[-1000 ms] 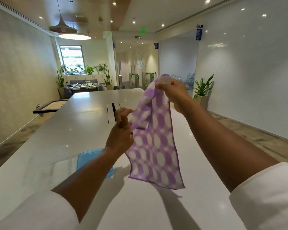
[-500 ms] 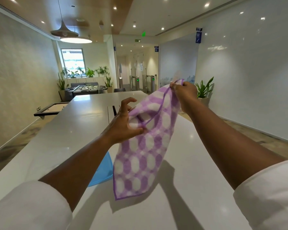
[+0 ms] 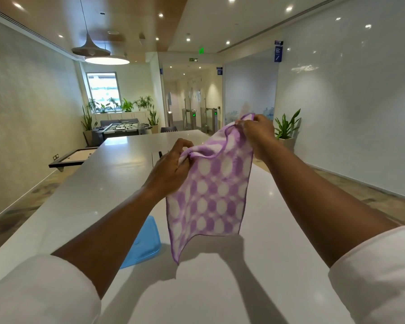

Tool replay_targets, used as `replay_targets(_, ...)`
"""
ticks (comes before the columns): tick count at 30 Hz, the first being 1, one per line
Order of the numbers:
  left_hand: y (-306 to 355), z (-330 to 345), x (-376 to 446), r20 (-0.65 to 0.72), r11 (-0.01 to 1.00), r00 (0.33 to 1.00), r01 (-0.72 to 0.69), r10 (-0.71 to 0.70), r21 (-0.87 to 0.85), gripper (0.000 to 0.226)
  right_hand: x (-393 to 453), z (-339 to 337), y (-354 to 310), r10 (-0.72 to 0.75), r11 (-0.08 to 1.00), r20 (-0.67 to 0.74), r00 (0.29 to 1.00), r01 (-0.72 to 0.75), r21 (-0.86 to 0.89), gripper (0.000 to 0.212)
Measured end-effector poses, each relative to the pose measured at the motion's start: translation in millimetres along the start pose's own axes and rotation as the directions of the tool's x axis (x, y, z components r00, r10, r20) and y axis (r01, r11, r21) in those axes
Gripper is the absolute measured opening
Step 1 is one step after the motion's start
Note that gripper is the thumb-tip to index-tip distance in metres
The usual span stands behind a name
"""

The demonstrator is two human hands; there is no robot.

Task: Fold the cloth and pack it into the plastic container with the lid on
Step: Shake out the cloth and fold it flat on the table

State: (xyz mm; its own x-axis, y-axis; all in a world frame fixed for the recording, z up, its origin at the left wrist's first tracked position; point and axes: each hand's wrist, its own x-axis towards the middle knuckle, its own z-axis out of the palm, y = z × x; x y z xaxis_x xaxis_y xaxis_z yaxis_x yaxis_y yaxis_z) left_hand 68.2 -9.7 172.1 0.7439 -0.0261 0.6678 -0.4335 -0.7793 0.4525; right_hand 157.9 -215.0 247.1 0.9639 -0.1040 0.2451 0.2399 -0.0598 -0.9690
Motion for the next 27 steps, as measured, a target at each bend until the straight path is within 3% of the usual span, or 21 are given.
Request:
replay_targets(7, 4, -7, 13, -0.146, 0.98, 0.97, 0.189, -0.196, -0.065, 0.037, -3, -2, -6, -0.101, 0.99, 0.162, 0.982, 0.083, 0.116, 0.047)
replay_targets(12, 13, -14, 26, -0.22, 0.967, 0.942, 0.248, -0.253, -0.051, 0.039, -3, 4, -9, -0.089, 0.992, 0.219, 0.972, 0.067, 0.107, 0.025)
replay_targets(14, 15, -17, 29, -0.155, 0.955, 0.947, 0.26, -0.281, -0.141, 0.036, -2, 4, -10, -0.076, 0.996, 0.238, 0.968, 0.062, 0.068, 0.023)
replay_targets(17, 26, -26, 29, 0.101, 0.827, 0.926, 0.372, -0.365, -0.422, 0.029, -2, -2, -12, 0.026, 1.0, 0.375, 0.927, -0.022, -0.014, 0.029)
replay_targets(20, 34, -33, 28, 0.36, 0.771, 0.863, 0.488, -0.356, -0.408, 0.026, -2, -8, -16, 0.189, 0.975, 0.57, 0.8, -0.086, -0.203, 0.035)
replay_targets(23, 31, -34, 32, 0.468, 0.721, 0.795, 0.576, -0.386, -0.385, 0.025, 2, -10, -16, 0.3, 0.935, 0.647, 0.7, -0.082, -0.345, 0.041)
replay_targets(27, 25, -38, 28, 0.533, 0.637, 0.72, 0.673, -0.445, -0.376, 0.028, 7, -4, -4, 0.335, 0.918, 0.608, 0.72, -0.106, -0.382, 0.039)
